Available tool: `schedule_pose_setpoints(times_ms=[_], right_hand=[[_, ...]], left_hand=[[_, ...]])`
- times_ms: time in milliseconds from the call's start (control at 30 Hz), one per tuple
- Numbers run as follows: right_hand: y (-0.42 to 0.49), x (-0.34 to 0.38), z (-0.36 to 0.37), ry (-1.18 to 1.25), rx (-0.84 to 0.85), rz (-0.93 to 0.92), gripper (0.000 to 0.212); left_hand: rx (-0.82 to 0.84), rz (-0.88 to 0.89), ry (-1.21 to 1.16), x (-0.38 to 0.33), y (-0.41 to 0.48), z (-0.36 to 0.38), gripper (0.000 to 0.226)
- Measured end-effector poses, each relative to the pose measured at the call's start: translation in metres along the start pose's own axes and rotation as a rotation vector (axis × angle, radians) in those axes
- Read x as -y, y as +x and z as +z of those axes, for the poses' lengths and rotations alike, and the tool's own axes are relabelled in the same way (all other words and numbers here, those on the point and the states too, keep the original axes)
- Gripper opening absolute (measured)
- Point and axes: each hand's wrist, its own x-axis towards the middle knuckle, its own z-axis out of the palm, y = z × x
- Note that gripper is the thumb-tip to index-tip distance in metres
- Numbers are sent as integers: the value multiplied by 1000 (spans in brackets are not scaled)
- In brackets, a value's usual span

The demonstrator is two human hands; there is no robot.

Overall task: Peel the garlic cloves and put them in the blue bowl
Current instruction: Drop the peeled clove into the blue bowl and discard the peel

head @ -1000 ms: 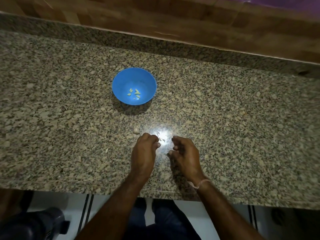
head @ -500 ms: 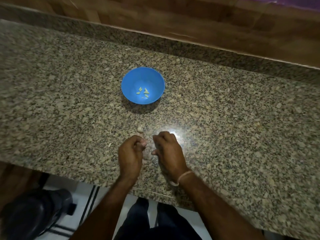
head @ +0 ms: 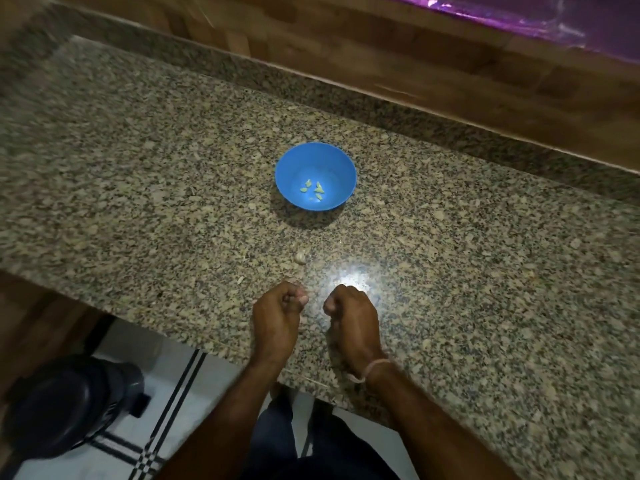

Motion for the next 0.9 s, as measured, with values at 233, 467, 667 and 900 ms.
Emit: schedule_pose_setpoints(times_ms=[233,467,667,900], right_hand=[[1,70,17,938,226,575,27],[-26,176,90,959,558,445,30],[-87,285,213,748,764,266,37],[-177,393,348,717,919,316,37]], left_hand=[[-120,-124,-104,15,-13,-44,18],[-374,-221,-217,71,-38,-154,16],[-622,-321,-306,174,-96,-294,25],[-842,-474,-318,287,-166,-447,29]])
